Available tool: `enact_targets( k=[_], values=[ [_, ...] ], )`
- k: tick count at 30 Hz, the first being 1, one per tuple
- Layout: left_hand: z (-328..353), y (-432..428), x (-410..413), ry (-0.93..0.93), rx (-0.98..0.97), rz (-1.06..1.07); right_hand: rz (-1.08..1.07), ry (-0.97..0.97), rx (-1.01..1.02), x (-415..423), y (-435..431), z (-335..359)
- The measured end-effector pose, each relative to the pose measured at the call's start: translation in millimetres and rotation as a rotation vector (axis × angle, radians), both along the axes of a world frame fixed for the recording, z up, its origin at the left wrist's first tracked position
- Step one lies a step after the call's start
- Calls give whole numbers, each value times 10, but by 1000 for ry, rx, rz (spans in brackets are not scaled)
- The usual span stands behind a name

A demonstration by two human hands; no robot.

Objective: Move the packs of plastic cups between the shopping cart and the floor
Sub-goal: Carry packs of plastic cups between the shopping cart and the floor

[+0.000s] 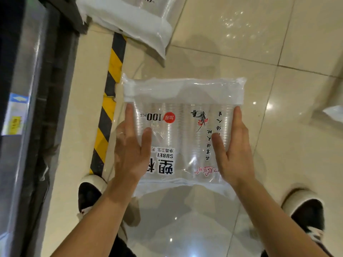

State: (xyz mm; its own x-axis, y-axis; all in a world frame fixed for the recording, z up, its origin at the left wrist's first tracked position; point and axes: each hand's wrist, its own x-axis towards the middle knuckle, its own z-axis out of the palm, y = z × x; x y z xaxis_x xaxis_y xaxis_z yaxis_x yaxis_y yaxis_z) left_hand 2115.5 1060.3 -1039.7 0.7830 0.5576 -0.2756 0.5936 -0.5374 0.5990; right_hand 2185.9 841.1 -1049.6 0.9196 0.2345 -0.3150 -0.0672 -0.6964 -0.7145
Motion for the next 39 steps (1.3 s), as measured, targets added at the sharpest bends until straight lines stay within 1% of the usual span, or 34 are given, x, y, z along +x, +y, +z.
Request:
enact_targets(
  k=[2, 5, 9, 14, 17, 19, 21, 22, 24, 28, 31, 33, 36, 39],
  values=[
    [379, -6, 152, -50, 0, 18, 5, -33, 4, 174, 17, 416],
    [1104, 51, 455, -116, 4, -27, 28, -119, 0, 527, 73, 1192],
    [2332, 131, 1010, -280, 13, 33, 22, -280, 48, 1125, 153, 2475],
    [4245, 214, 1695, -456, 104, 63, -45, -492, 151, 1827, 261, 4470],
    [5482, 307, 2019, -563, 121, 89, -71, -570, 224, 2064, 277, 5718],
    [6372, 347, 2188, -675, 126, 71, -77, -661, 256, 2182, 294, 6601],
    [7215, 357, 2218, -768, 155, 42, -69, -762, 278, 2200, 271, 7403],
    [7762, 327, 2233, -815, 184, 22, -83, -820, 295, 2184, 199, 7912],
    [8295, 312, 2237, -855, 246, 25, -90, -871, 322, 2181, 196, 8427],
    [9689, 109, 2109, -1009, 268, -36, -113, -1018, 383, 2003, -22, 9769],
    [10455, -82, 1961, -1062, 338, -102, -155, -1102, 434, 1904, -229, 10501],
    [10812, -224, 1877, -1070, 392, -160, -182, -1123, 454, 1839, -384, 10843],
    [11185, -449, 1862, -1080, 421, -193, -194, -1141, 470, 1783, -650, 11201],
    [11417, -752, 1939, -1113, 451, -197, -210, -1171, 466, 1806, -961, 11453]
  ],
)
